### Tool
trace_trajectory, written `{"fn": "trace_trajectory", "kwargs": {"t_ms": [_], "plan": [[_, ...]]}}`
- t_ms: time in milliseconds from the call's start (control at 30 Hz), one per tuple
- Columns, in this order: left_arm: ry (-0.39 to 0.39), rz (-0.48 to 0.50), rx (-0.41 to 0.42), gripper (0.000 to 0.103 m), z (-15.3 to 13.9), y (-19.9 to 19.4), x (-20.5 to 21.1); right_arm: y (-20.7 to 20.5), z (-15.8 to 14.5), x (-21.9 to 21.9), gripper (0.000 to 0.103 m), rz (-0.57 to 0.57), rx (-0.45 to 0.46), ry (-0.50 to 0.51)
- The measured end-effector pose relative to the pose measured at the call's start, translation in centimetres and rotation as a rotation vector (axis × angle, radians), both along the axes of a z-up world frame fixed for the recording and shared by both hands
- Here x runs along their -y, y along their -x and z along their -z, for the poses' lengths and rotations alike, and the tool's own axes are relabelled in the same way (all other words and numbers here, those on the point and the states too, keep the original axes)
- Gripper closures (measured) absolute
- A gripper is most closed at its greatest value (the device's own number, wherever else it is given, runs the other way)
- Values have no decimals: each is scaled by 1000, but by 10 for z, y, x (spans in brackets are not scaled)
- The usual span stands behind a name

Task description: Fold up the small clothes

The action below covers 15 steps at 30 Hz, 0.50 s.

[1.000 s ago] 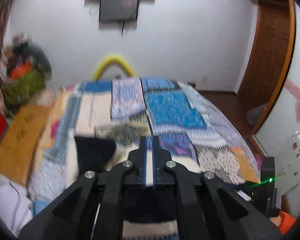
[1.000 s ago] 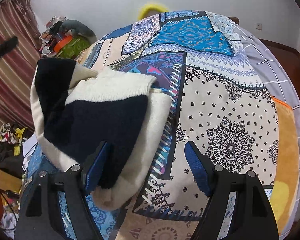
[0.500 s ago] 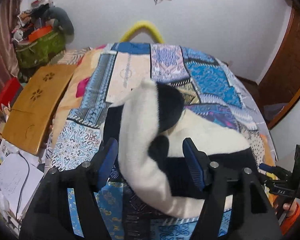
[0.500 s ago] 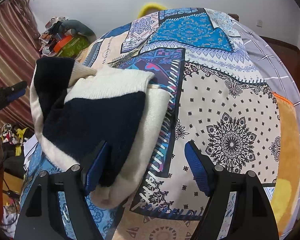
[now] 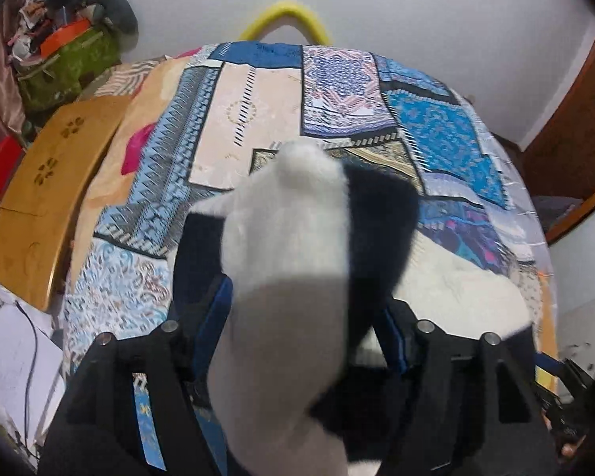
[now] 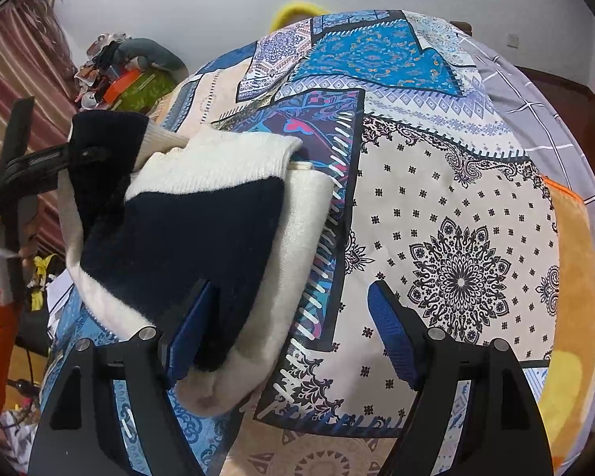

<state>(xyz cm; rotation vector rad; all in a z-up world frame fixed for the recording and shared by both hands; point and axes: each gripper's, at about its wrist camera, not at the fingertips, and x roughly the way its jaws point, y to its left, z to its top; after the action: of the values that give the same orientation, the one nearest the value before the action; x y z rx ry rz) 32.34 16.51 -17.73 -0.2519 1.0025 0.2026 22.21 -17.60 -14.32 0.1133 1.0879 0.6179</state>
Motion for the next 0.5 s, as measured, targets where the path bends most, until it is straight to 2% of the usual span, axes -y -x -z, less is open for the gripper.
{"fn": "trace_trajectory", "kwargs": {"t_ms": [33, 67, 200, 300, 500], "plan": [[-15, 8, -6, 69, 2, -4, 1, 0, 0, 0, 27, -1, -1, 0], [-42, 16, -20, 79, 4, -8, 2, -1, 1, 0, 27, 0, -2, -1], [-19, -4, 4, 81, -1, -9, -2, -1, 2, 1, 26, 0, -6, -4], [11, 0, 55, 82, -20, -4, 2, -1, 3, 1, 26, -1, -7, -6], [19, 84, 186, 82, -77, 3, 41, -1, 3, 1, 26, -1, -5, -4]]}}
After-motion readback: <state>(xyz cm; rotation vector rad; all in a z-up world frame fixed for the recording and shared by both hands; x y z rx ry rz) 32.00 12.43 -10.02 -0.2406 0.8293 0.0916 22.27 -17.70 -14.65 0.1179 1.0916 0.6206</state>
